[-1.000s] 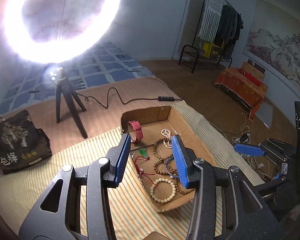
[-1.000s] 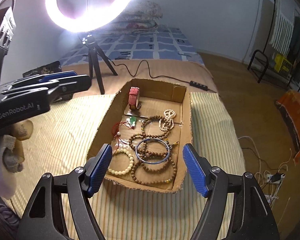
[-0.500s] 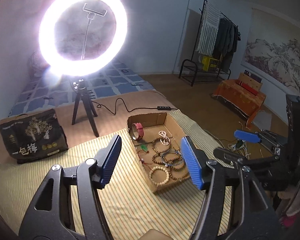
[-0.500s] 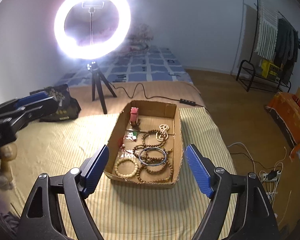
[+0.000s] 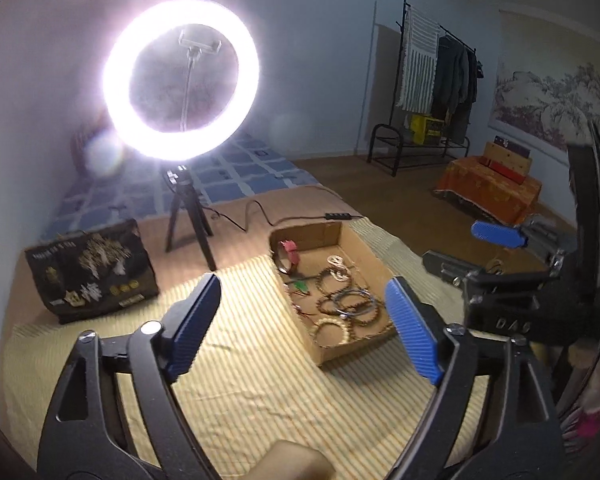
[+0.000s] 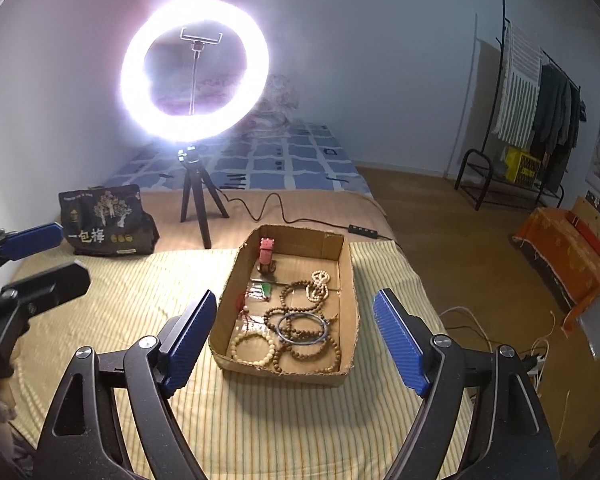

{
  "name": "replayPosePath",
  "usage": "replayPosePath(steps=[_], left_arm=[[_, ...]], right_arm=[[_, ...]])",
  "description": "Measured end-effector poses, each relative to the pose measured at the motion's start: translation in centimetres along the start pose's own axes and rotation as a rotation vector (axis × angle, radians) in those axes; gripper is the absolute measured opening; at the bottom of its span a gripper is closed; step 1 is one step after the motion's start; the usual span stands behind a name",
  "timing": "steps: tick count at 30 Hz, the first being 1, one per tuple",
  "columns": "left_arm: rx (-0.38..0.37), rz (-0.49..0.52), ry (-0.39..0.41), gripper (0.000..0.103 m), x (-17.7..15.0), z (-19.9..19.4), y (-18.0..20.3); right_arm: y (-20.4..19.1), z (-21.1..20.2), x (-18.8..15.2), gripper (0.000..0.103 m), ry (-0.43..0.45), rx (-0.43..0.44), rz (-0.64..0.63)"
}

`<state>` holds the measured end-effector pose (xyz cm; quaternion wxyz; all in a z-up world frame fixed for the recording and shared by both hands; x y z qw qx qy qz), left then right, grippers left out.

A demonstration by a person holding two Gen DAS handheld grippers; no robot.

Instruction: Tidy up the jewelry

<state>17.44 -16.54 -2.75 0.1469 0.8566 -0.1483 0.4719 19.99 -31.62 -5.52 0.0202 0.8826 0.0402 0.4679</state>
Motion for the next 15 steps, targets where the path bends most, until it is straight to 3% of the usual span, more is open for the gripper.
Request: replayPosePath(steps=[3,15], left_arm=[[0.031,0.015,0.007,0.099,-0.3,-0.4,-0.4],[0.091,-0.030,-0.019,0.103,-1.0,-1.0,-2.5]], right_arm=[[0.2,-0.5,0.3,0.081,0.018,0.000,0.014],[0.9,-0.3,0.4,0.081,0.022,0.001,0.071]])
Point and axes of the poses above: each gripper's, at about its wrist camera, not at the fingertips, and z roughly the way its jaws point, y to its right, x to its top, the point moved 10 cm from there along z, roughly the way its jaws point, and after that the axes turned 3 degrees about -z, right-handed, at the moved point
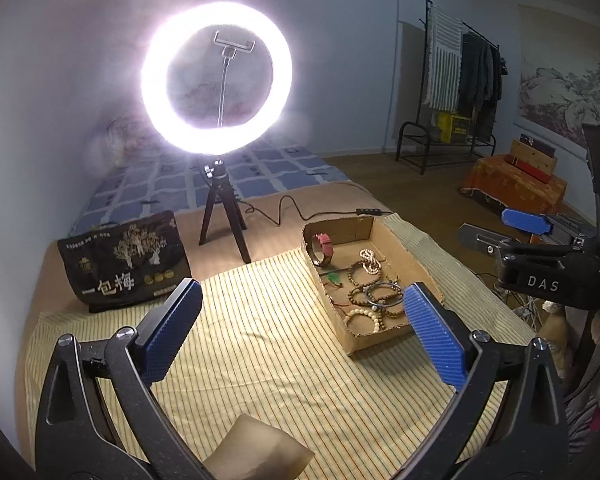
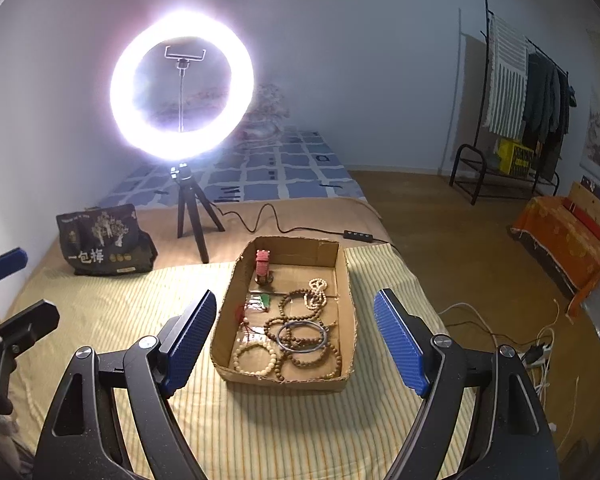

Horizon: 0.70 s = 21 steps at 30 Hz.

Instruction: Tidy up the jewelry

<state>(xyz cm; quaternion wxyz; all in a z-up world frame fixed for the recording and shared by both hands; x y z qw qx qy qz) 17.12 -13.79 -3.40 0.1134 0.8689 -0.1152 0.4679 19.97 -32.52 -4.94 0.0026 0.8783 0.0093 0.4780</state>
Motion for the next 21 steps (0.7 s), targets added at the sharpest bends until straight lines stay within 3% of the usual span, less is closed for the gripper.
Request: replayPosePath(steps=[21], left_arm=[[0.014,-0.015,-0.006,0.103,-0.15,0.04,-0.55]], right_arm=[[0.43,-0.09,0.15,0.081,0.005,-0.020,-0.007]])
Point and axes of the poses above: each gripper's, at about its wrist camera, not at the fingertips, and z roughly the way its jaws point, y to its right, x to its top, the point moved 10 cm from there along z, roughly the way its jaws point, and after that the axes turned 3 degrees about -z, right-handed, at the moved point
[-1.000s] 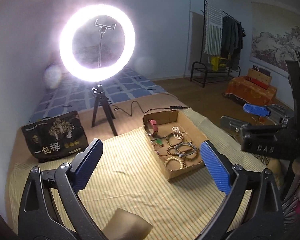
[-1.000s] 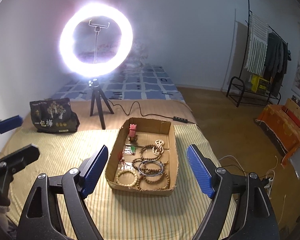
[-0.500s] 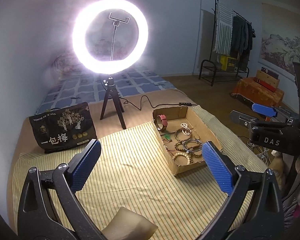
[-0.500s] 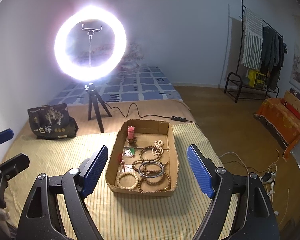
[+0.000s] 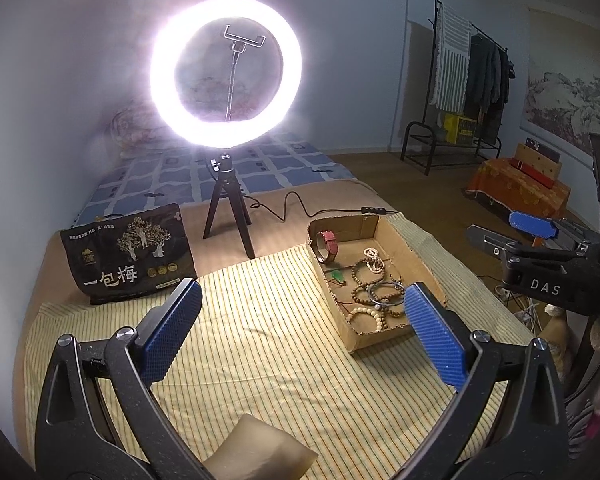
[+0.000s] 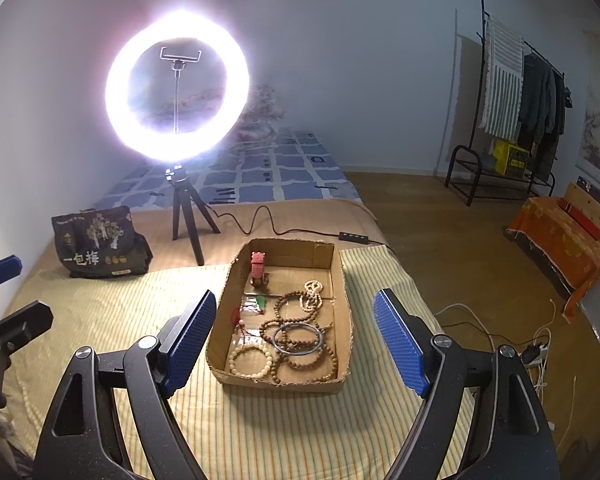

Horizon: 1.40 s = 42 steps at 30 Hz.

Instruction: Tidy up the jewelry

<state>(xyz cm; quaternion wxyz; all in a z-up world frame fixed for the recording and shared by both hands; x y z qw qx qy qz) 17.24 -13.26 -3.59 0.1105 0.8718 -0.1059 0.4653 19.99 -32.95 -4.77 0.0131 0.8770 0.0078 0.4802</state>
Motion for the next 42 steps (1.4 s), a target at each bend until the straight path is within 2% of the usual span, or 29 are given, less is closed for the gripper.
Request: replayPosePath(steps=[42], left_arm=[[-0.002,-0.002,-0.005,0.103,-0.09,0.01,0.29]], right_arm=[[0.49,-0.05,-0.13,0.081,0.007,-0.012,-0.009]])
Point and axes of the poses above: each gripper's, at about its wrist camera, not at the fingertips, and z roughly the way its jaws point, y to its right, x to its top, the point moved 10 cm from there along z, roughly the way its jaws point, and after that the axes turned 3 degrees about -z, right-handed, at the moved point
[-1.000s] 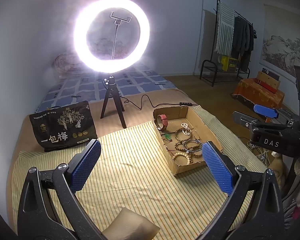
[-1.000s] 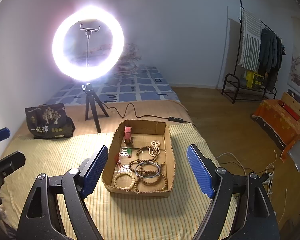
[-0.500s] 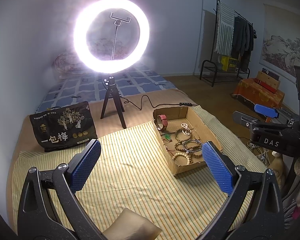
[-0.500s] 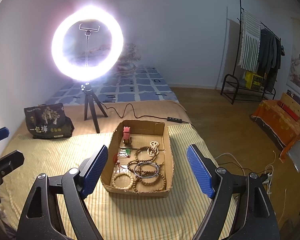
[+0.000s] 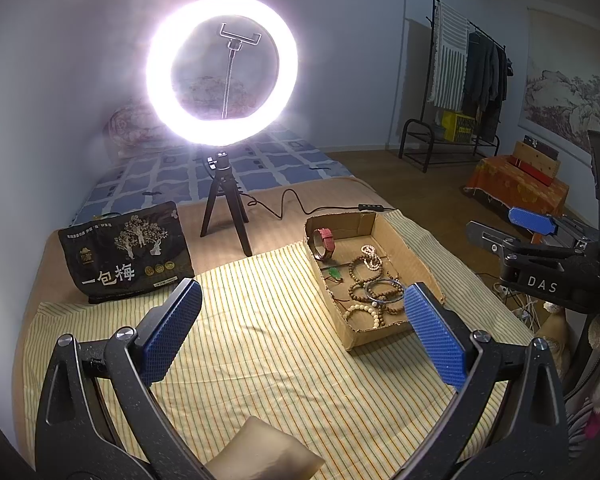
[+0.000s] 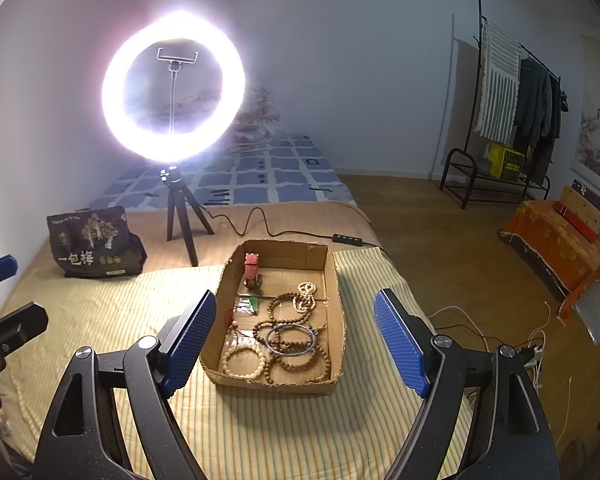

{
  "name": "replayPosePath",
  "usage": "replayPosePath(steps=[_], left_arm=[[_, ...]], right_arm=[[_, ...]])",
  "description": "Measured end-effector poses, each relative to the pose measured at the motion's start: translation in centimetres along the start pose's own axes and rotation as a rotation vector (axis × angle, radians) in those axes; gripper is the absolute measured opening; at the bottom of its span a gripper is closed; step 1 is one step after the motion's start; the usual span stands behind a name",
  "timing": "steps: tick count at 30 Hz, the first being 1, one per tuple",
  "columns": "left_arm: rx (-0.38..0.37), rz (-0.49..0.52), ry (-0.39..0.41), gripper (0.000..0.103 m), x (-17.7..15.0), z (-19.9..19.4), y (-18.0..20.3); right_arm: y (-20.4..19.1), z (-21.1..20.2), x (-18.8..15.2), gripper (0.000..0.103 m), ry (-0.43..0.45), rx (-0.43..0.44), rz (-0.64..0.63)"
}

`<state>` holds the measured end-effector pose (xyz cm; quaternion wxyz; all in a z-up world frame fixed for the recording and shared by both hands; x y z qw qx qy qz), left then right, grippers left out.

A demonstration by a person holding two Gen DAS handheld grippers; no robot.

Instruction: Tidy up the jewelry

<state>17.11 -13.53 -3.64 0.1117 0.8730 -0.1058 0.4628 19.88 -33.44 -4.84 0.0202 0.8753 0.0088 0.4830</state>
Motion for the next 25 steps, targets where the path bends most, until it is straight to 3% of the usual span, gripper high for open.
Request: replayPosePath(steps=[25], left_arm=[[0.003,0.006,0.011,0.103,-0.30,-0.08,0.57]], right_arm=[[0.13,-0.01,-0.07,0.081,-0.003,0.000,-0.002]])
Point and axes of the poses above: each gripper's, at about its wrist camera, not at the fingertips, and z roughly the way its jaws point, y to its right, x to its top, the point moved 10 cm from there along z, roughly the way its jaws point, and after that the axes turned 3 degrees about -z, right-handed, at the moved point
